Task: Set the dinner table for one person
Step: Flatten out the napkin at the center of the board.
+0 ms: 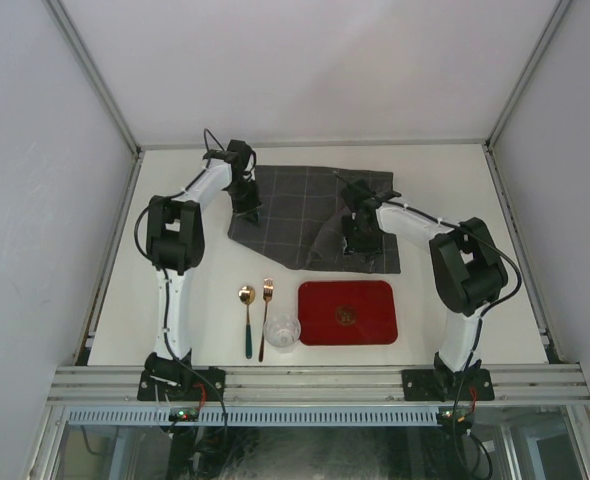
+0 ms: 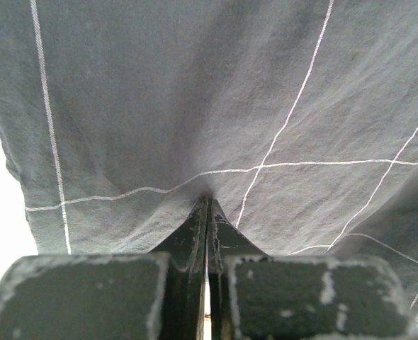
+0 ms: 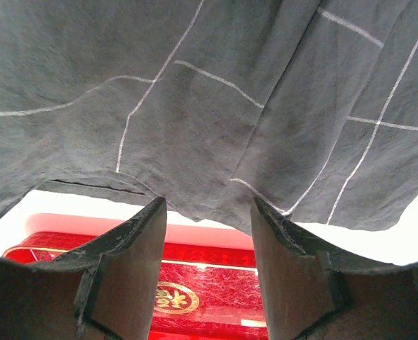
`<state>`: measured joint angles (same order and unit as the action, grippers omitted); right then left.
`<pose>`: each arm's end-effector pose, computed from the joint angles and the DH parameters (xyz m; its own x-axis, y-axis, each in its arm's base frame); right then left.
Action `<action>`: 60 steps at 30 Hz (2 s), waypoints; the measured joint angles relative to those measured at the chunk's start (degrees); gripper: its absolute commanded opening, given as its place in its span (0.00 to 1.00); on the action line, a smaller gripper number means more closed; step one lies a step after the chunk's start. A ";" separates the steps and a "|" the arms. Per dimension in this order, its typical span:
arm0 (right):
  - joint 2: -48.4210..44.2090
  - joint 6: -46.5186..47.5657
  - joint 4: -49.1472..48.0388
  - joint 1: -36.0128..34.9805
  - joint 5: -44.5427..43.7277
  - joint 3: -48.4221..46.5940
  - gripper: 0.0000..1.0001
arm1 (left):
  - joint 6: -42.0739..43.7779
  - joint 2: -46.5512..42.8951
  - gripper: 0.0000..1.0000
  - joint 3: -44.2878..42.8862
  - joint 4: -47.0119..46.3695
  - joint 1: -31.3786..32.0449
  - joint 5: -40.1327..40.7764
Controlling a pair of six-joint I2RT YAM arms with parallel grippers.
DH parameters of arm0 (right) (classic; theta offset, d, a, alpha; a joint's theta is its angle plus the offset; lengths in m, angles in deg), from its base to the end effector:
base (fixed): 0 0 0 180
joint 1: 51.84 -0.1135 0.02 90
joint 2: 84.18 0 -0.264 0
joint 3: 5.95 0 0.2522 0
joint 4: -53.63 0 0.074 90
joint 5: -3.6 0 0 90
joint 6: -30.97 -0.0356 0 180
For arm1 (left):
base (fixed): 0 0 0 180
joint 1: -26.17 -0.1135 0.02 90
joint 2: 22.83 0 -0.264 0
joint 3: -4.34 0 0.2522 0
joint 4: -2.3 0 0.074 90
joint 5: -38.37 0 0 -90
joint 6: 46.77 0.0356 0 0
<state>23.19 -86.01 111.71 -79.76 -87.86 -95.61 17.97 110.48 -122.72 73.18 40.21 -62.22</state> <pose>0.3238 0.1706 0.1825 -0.9732 -0.0024 -0.2300 -0.0236 0.9957 0.0894 0.4603 -0.1218 0.1719 -0.9740 -0.1888 -0.1250 -0.1520 0.9544 -0.2571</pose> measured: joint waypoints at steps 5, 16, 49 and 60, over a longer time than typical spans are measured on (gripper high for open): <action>0.70 -0.17 -0.17 -0.35 0.00 1.20 0.49 | 0.00 0.31 0.00 0.02 -0.04 0.00 -0.02; 2.60 -0.55 -1.07 -0.33 0.24 1.70 0.36 | 0.00 0.52 0.00 0.02 -0.04 0.00 -0.04; 2.69 -0.94 -1.22 -0.17 0.15 1.70 0.35 | 0.00 1.29 0.00 1.14 -1.25 -0.42 -1.79; 2.69 -0.90 0.83 -0.13 -1.95 0.37 0.36 | -0.02 0.15 0.00 3.54 -3.04 -0.63 -3.39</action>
<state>25.88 -86.91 112.54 -79.89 -89.80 -95.23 17.95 110.63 -119.18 70.14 39.57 -65.61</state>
